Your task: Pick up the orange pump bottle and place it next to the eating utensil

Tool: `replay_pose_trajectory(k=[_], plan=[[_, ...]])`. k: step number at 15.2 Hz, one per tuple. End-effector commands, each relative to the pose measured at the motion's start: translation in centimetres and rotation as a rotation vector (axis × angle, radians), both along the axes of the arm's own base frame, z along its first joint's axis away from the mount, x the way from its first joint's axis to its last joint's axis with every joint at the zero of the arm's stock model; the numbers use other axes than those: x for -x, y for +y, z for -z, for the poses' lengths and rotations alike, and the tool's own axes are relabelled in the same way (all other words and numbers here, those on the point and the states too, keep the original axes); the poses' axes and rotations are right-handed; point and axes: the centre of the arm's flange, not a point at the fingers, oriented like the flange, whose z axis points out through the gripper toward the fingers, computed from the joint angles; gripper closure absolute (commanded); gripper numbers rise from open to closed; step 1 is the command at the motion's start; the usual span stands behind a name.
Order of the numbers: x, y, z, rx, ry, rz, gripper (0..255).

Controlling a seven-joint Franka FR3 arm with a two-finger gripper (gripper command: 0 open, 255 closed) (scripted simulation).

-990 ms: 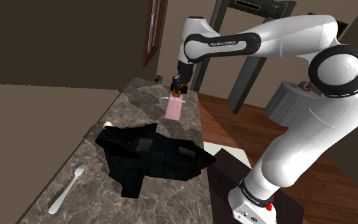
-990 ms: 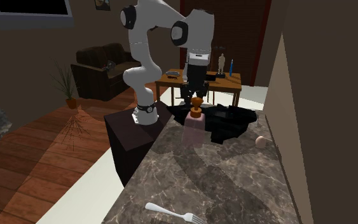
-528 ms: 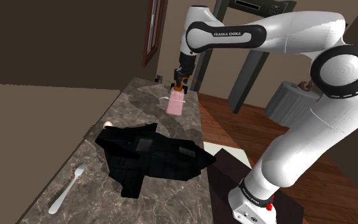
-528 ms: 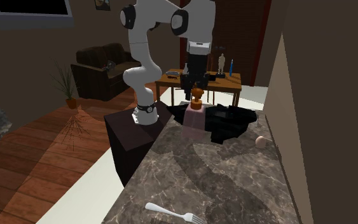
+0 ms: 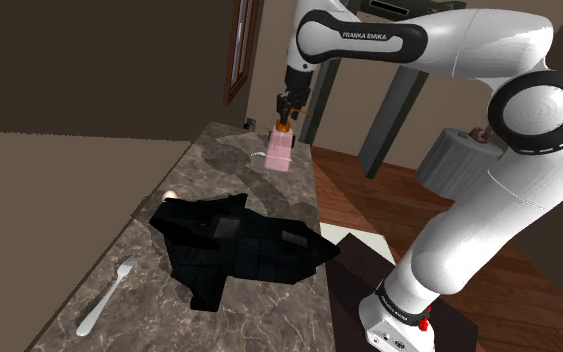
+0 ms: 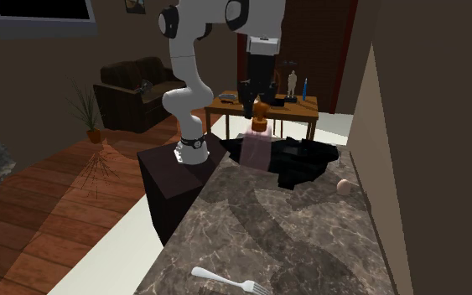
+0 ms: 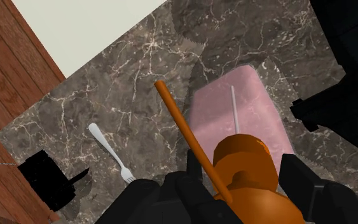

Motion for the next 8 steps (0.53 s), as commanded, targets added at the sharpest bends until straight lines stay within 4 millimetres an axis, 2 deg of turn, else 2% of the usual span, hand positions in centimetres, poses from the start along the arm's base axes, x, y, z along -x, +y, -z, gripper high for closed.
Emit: replay_pose_trajectory(k=[1, 8], plan=[[0.0, 0.0, -1.1, 0.0, 0.0, 0.0, 255], [0.0, 0.0, -4.8, 0.0, 0.0, 0.0, 255]])
